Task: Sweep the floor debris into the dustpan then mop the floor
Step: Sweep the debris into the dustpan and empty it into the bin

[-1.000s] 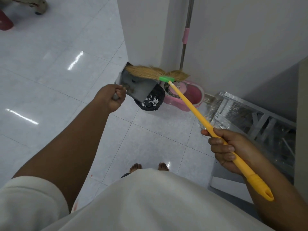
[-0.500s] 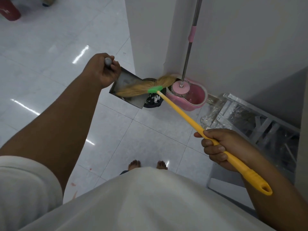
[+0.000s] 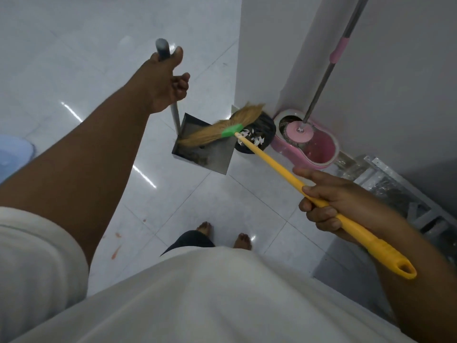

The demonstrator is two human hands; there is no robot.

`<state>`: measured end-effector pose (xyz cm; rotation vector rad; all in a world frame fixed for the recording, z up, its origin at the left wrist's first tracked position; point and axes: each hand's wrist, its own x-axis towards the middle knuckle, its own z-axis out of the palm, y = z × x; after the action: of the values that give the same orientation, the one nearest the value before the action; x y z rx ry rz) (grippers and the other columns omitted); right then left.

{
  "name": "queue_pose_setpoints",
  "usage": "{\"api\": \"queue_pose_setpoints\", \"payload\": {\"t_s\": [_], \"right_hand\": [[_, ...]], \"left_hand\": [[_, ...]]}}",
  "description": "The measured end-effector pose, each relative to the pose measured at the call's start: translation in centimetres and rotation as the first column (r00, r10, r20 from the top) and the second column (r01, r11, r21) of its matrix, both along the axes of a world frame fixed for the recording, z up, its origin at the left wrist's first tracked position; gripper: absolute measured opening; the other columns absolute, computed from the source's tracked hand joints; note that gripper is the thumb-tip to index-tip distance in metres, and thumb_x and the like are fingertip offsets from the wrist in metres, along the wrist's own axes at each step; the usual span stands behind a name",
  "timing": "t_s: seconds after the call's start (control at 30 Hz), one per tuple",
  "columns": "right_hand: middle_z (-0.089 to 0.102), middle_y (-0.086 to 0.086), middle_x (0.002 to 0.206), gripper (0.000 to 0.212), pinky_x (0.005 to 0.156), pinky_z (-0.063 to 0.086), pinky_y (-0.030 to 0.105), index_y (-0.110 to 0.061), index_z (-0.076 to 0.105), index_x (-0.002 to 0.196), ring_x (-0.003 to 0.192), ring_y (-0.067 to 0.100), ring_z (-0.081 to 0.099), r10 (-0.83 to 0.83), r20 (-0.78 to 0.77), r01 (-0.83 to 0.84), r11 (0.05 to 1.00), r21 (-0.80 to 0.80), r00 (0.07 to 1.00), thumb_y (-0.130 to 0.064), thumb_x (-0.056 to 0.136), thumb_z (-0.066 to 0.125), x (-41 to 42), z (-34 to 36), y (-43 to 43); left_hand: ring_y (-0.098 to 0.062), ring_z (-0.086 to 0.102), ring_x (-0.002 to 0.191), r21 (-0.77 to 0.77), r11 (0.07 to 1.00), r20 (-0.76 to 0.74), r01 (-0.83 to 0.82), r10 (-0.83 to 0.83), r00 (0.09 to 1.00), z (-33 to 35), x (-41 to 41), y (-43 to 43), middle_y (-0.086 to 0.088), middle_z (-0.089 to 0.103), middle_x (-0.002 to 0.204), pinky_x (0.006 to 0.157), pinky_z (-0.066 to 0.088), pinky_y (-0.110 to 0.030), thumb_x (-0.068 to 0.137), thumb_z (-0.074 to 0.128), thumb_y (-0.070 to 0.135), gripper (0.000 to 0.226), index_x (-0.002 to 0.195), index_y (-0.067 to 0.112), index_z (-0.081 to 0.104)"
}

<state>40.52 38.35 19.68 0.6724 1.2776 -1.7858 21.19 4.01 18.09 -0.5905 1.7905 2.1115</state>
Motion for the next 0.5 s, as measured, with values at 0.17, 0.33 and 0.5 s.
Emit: {"api": "queue_pose_setpoints", "payload": {"t_s": [0.17,0.33,0.5], "right_hand": [[0.055,0.012,0.072,0.023,0.031,0.037,0.017,0.001,0.071,0.094,0.038,0.005,0.040,0.259,-0.039,-0.259,0.966,-0.004,0.965,-0.011,0.086,0.054,-3.3,0.5,-2.2],[0.054,0.012,0.071,0.024,0.031,0.034,0.016,-0.002,0.071,0.086,0.038,0.008,0.041,0.418,-0.029,-0.417,0.908,0.047,0.908,-0.022,0.075,0.061,-7.4,0.6,-7.4],[0.054,0.010,0.072,0.022,0.033,0.036,0.016,-0.003,0.065,0.095,0.040,0.008,0.042,0.521,0.012,-0.520,0.850,0.082,0.853,-0.016,0.095,0.047,-10.9,-0.3,-13.4]], "left_hand": [[-0.015,0.048,0.065,-0.065,0.995,0.037,-0.073,0.076,0.996,-2.1,1.3,-3.6,-0.010,0.054,0.089,0.061,0.045,-0.022,0.098,0.053,0.046,0.041,0.132,0.035,0.033],[-0.014,0.053,0.058,-0.219,0.973,0.108,-0.073,0.098,0.989,-3.8,1.7,-8.6,-0.012,0.062,0.088,0.056,0.050,-0.023,0.093,0.052,0.056,0.057,0.141,0.028,0.037],[-0.013,0.056,0.056,-0.257,0.959,0.159,-0.122,0.166,0.973,-5.6,2.7,-14.7,-0.015,0.065,0.093,0.057,0.052,-0.024,0.089,0.055,0.060,0.061,0.138,0.025,0.042]]}}
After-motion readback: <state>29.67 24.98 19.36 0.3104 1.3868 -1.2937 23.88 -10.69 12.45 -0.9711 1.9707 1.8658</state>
